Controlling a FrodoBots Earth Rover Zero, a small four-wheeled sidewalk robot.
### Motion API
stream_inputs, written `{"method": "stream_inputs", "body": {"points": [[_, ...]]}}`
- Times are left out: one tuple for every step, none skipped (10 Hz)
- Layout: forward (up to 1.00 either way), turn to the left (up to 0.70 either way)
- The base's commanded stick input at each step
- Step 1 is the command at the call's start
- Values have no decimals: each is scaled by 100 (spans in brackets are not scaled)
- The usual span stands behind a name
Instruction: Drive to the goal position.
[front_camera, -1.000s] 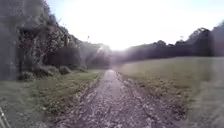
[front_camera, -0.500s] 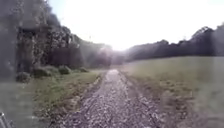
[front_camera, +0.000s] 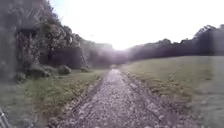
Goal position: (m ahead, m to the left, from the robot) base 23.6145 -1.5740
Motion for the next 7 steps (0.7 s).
{"method": "stream_inputs", "body": {"points": [[50,0],[50,0],[50,0],[50,0],[50,0],[50,0],[50,0]]}}
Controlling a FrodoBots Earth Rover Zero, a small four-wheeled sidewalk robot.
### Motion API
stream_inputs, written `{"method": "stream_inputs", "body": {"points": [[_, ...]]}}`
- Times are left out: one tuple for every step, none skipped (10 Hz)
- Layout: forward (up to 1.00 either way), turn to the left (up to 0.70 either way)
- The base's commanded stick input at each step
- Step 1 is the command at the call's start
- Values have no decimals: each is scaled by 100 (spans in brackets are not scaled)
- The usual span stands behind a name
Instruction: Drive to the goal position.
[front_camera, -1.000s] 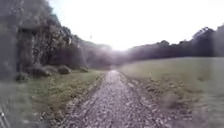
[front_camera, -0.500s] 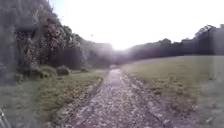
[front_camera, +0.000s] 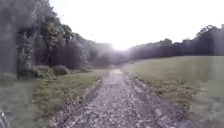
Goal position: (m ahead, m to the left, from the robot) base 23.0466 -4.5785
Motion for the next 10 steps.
{"method": "stream_inputs", "body": {"points": [[50,0],[50,0],[50,0],[50,0],[50,0],[50,0],[50,0],[50,0],[50,0],[50,0]]}}
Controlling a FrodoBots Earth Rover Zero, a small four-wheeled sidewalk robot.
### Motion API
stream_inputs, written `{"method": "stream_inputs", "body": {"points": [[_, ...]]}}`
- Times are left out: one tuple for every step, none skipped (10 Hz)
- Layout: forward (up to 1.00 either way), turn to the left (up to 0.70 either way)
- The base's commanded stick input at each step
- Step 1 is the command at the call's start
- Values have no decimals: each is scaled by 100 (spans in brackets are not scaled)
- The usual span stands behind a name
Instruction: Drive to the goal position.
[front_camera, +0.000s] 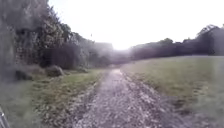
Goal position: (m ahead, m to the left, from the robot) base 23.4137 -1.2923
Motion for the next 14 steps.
{"method": "stream_inputs", "body": {"points": [[50,0],[50,0],[50,0],[50,0],[50,0],[50,0],[50,0],[50,0],[50,0],[50,0],[50,0],[50,0],[50,0],[50,0]]}}
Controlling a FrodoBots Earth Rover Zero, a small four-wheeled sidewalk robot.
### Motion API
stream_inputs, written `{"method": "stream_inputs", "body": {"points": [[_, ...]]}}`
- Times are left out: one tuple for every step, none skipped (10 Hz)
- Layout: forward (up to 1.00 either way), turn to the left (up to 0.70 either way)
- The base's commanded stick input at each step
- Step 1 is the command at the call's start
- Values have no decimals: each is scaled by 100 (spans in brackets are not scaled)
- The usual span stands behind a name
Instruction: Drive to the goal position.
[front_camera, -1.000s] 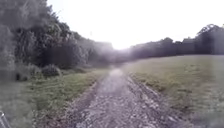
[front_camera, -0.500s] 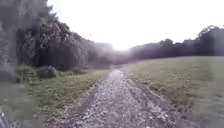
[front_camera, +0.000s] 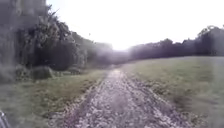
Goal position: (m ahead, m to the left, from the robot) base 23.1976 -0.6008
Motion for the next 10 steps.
{"method": "stream_inputs", "body": {"points": [[50,0],[50,0],[50,0],[50,0],[50,0],[50,0],[50,0],[50,0],[50,0],[50,0]]}}
